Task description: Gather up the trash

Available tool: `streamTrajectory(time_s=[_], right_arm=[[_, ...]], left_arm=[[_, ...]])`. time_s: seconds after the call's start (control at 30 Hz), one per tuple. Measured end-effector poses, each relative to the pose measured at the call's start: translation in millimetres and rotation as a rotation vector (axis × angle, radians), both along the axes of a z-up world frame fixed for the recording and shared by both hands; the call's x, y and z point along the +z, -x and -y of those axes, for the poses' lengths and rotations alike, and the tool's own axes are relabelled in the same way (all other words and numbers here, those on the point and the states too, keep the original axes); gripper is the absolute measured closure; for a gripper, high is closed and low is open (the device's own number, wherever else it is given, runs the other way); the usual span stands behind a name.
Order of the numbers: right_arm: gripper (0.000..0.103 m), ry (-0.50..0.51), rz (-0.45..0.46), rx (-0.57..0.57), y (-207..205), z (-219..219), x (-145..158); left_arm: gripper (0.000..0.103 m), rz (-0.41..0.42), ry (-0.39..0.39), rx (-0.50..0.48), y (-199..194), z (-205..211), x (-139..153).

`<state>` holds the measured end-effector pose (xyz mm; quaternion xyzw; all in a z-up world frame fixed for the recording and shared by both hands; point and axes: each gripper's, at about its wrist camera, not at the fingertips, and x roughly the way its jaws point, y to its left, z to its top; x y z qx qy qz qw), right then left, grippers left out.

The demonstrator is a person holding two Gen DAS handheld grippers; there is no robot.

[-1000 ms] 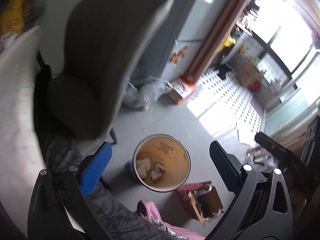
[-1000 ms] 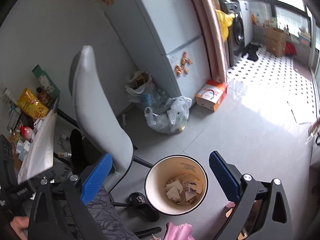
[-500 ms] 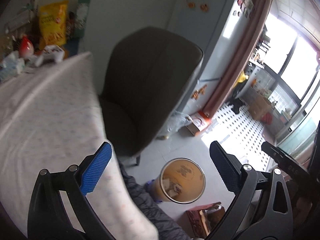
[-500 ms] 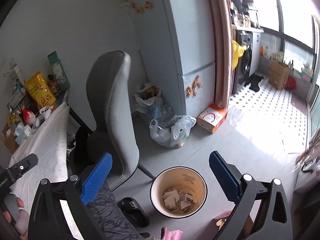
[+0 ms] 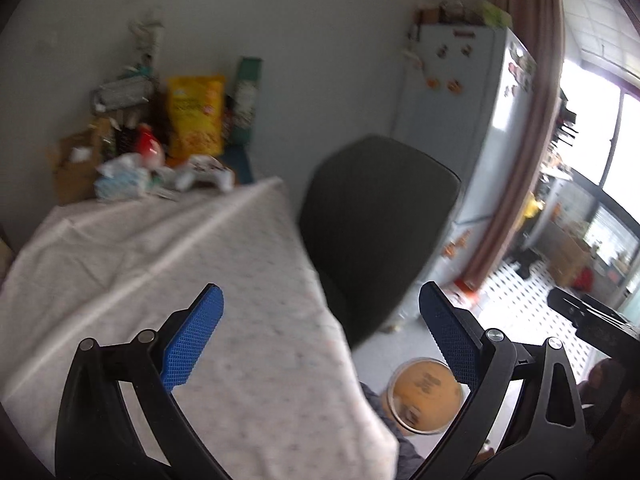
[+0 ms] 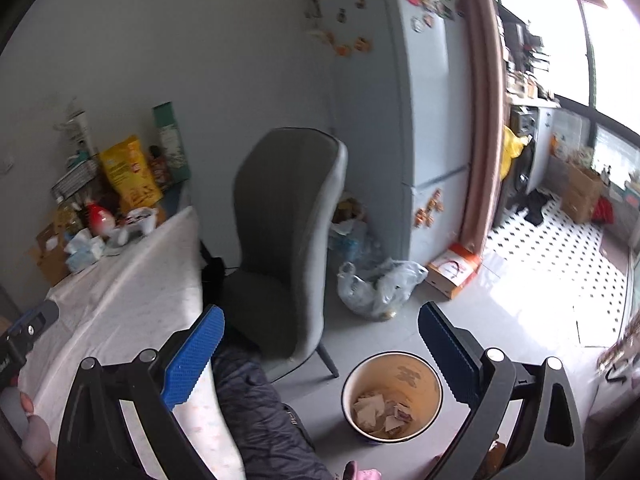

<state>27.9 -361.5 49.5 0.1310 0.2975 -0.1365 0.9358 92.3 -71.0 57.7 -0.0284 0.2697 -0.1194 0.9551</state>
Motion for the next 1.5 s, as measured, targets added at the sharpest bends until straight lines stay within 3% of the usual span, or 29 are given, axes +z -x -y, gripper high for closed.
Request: streamTrajectory(time_s=[0.3,0.57,0.8,0.97,1.5], right_arm=[[0.008,0.020,0.033,0.116,11,-58,26],[0.008,-0.013,0.045,0.191,14,-83,36],[0.008,-0.078,0.047,0.218,10,-86,45],[0.008,-0.032,0.060,0.241,18,-93,43],[0.008,-0.079,0.026,0.292,12,-84,27]], left_arm=[[0.006,0.087,0.000,0.083,36,-43,19],[0.006,0.071,0.049,0.071,50,-69,27],[0.006,0.089,0.055,0.084,57,-79,32],[0.006,0.110,0.039,0.103,64,-82,34],[0.006,0.078,0.045,0.123,67,-86,25]])
